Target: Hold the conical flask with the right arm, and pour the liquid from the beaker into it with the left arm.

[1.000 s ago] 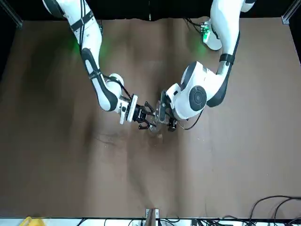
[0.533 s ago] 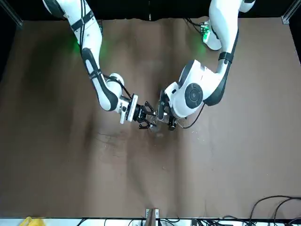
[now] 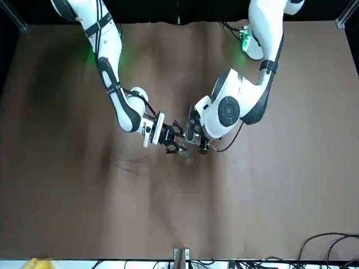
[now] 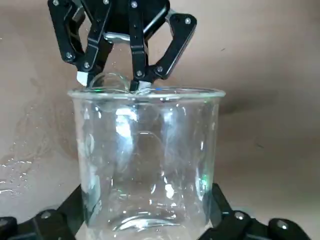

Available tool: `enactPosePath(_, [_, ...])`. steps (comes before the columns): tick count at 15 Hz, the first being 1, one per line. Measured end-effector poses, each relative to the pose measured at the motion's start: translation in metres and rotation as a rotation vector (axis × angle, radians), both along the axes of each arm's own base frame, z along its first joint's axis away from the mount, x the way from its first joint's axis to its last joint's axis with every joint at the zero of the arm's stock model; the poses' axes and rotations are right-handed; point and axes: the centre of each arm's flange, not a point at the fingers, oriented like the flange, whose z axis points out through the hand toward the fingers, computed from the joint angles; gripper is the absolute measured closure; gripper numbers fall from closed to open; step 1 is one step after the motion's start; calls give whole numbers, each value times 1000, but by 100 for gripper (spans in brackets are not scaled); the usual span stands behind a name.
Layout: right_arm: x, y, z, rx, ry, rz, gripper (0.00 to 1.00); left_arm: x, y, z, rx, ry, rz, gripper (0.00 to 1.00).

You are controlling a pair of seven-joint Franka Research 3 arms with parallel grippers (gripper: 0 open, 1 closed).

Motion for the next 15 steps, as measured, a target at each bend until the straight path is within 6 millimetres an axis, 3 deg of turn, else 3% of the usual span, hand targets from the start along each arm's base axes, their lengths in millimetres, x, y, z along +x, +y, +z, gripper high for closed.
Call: enactPosePath(15, [-5,4,-4,-8,-4,10,61,-2,6,18,60,7,37,2])
